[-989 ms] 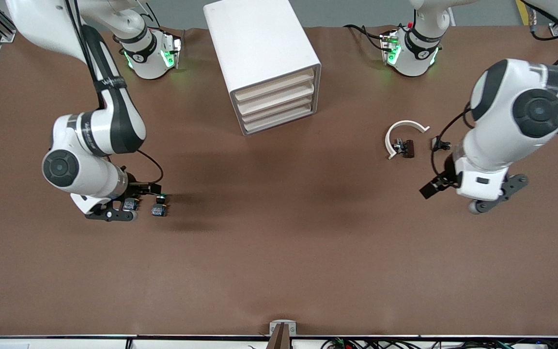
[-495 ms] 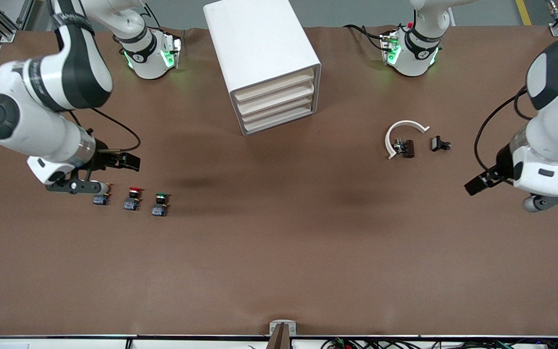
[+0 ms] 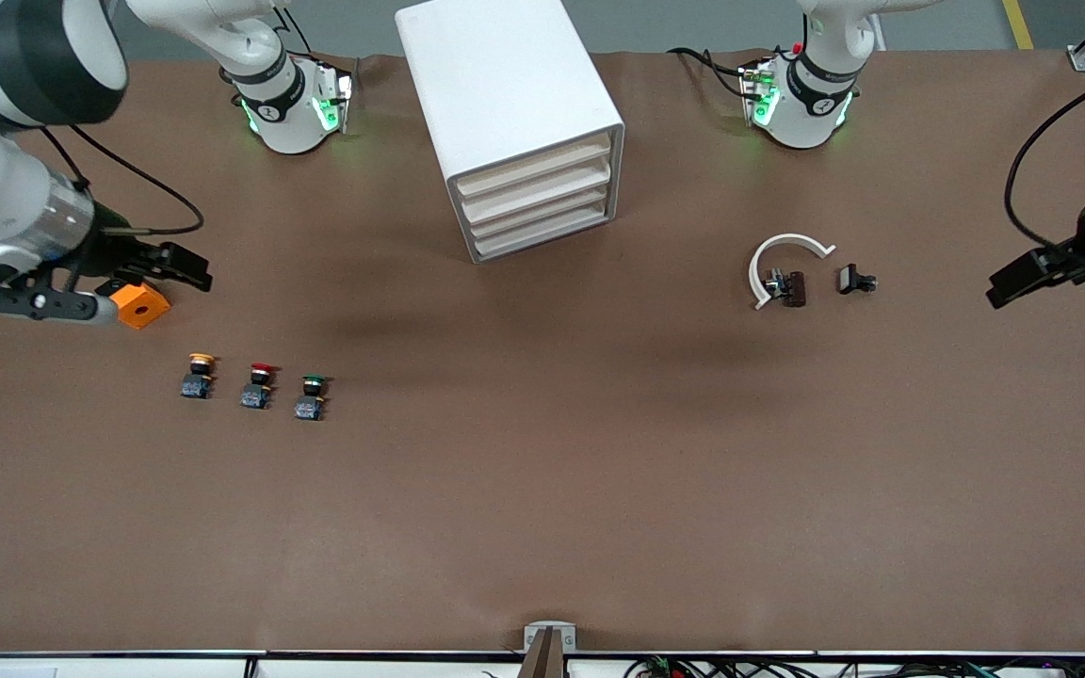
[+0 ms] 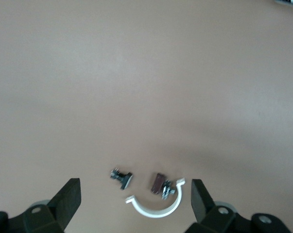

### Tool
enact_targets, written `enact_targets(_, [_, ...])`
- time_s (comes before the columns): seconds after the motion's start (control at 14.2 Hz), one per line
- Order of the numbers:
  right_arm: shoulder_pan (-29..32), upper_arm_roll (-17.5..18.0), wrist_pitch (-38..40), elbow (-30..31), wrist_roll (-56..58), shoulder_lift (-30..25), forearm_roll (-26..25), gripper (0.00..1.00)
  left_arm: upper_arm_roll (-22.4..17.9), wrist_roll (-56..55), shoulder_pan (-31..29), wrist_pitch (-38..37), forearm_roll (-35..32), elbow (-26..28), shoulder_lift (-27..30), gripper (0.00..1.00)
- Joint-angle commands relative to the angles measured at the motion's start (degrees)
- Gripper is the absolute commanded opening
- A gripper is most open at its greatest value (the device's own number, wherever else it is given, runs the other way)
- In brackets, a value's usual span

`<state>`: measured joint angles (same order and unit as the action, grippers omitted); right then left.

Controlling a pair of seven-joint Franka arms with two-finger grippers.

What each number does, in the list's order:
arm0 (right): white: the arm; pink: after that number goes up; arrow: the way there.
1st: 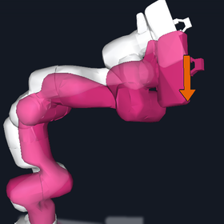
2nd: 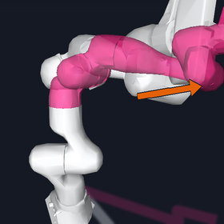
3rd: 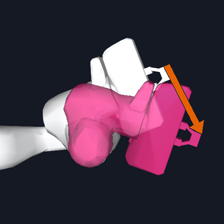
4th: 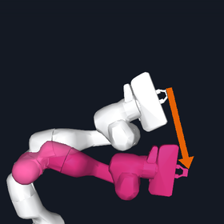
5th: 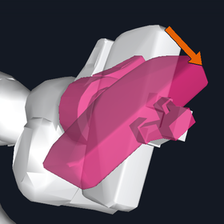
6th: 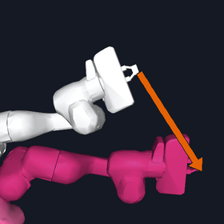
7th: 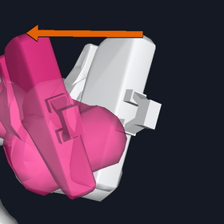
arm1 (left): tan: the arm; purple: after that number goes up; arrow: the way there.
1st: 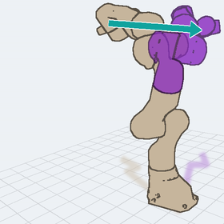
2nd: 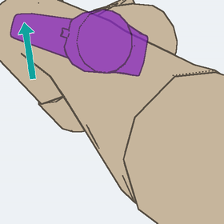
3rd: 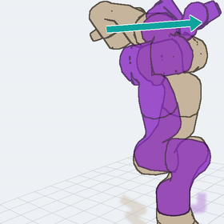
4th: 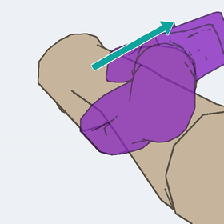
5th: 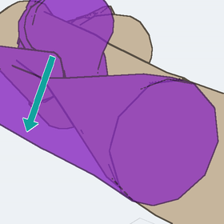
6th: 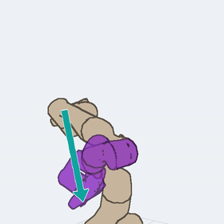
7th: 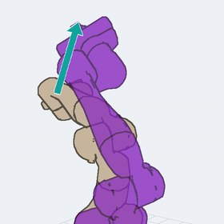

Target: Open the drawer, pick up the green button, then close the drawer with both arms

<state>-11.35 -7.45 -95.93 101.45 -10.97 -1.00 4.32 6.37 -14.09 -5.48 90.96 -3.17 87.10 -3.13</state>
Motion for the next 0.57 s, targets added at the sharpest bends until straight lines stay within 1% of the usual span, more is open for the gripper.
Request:
enact_targets(0.0, [3.0, 0.9, 2.2, -1.6, 0.5, -0.5, -1.3, 1.0, -1.4, 4.9, 0.9, -2.1, 0.8, 2.3, 3.8, 1.0])
enact_targets(0.14, [4.0, 0.9, 2.1, -1.7, 2.2, -0.5, -2.6, 1.0, -1.4, 6.1, 0.8, -1.8, 0.8, 5.6, 7.0, 1.0])
enact_targets(0.35, [6.2, 0.9, 2.4, -2.8, 5.5, -0.4, -2.6, 1.0, -1.4, 6.5, 0.9, -0.3, 0.9, 10.4, 11.9, 1.0])
enact_targets(0.49, [7.5, 0.9, 2.9, -3.8, 6.7, -0.4, -2.6, 1.0, -1.3, 9.7, 0.7, -0.4, 1.2, 10.9, 12.5, 1.0])
